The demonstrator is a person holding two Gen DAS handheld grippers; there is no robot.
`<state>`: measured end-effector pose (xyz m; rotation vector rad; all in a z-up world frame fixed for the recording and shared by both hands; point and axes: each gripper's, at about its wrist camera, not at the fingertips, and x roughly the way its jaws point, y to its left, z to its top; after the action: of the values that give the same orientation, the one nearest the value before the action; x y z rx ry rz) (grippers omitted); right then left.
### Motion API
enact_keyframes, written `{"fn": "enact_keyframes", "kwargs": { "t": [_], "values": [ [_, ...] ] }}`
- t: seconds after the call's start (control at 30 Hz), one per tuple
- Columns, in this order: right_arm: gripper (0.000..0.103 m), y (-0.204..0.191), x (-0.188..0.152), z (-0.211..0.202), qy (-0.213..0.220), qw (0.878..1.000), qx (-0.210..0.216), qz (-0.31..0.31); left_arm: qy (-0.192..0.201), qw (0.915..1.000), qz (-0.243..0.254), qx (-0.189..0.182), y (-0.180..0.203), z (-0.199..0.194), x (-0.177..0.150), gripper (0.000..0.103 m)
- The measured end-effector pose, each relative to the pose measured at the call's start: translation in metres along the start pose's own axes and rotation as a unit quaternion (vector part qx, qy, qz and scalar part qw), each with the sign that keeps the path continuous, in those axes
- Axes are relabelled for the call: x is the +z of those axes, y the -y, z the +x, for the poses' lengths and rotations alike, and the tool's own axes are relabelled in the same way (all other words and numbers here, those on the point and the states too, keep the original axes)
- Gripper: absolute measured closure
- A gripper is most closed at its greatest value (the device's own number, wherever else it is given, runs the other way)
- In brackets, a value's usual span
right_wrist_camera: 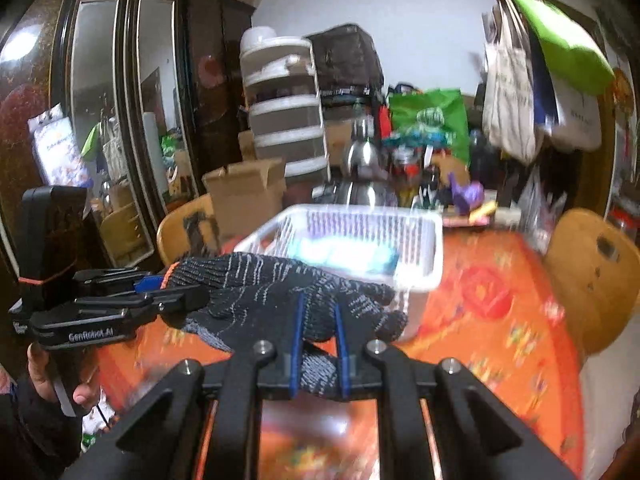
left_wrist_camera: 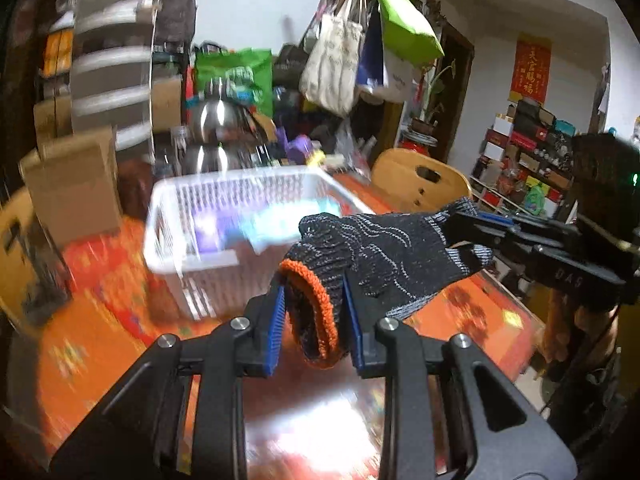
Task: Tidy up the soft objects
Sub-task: 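Carry the black glove into the basket and open both tools, then move both tools to the clear plastic bag and grasp its end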
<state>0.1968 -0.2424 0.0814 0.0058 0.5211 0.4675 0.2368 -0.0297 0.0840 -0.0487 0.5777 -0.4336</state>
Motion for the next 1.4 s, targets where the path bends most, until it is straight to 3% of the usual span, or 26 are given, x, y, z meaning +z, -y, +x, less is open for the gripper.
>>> {"fn": "enact_keyframes", "kwargs": {
  "t": [0.13,0.27,0.47,0.57,0.9,0.97,1.0,1.03,1.07,1.1,1.13,1.2,1.4],
  "values": [
    [0.091,0.006,0.057,0.011,0.021,1.0,-0.011,-0.012,0.01,0.9999,0.005,0.012,-0.012,0.008,0.058,0.078],
    [0.091,0.019,0.103,0.037,0.02,1.0,-0.02,-0.009,-0.005,0.9997,-0.017,0.019,-0.036,0.035,0.105,0.078],
    [0.091,0.036,0.137,0.101,-0.005,0.998,-0.052,-0.018,-0.044,0.9971,-0.031,0.054,-0.068,0.099,0.143,0.078],
    [0.091,0.043,0.143,0.134,-0.019,0.996,-0.081,-0.032,-0.059,0.995,-0.039,0.07,-0.077,0.13,0.149,0.078],
    [0.091,0.062,0.119,0.193,-0.049,0.996,-0.075,-0.016,-0.094,0.9897,-0.054,0.094,-0.099,0.188,0.122,0.078],
    [0.09,0.062,0.113,0.2,-0.057,0.995,-0.076,-0.021,-0.098,0.9887,-0.051,0.102,-0.101,0.194,0.117,0.074],
    [0.09,0.061,0.111,0.203,-0.062,0.995,-0.076,-0.023,-0.101,0.9876,-0.047,0.111,-0.101,0.197,0.114,0.064],
    [0.086,0.062,0.109,0.205,-0.068,0.995,-0.076,-0.024,-0.105,0.9864,-0.044,0.119,-0.101,0.199,0.111,0.048],
    [0.083,0.063,0.106,0.209,-0.076,0.994,-0.078,-0.024,-0.107,0.9852,-0.04,0.128,-0.101,0.201,0.107,0.04],
    [0.072,0.064,0.104,0.213,-0.083,0.993,-0.082,-0.023,-0.105,0.9845,-0.035,0.136,-0.101,0.201,0.104,0.03],
    [0.052,0.066,0.101,0.214,-0.087,0.992,-0.089,-0.019,-0.101,0.9841,-0.03,0.143,-0.1,0.199,0.101,0.026],
    [0.034,0.071,0.097,0.211,-0.086,0.992,-0.09,-0.01,-0.101,0.9833,-0.026,0.149,-0.102,0.195,0.096,0.023],
    [0.031,0.086,0.085,0.196,-0.088,0.99,-0.107,0.01,-0.119,0.9775,-0.048,0.167,-0.121,0.189,0.08,0.022]
  ]
}}
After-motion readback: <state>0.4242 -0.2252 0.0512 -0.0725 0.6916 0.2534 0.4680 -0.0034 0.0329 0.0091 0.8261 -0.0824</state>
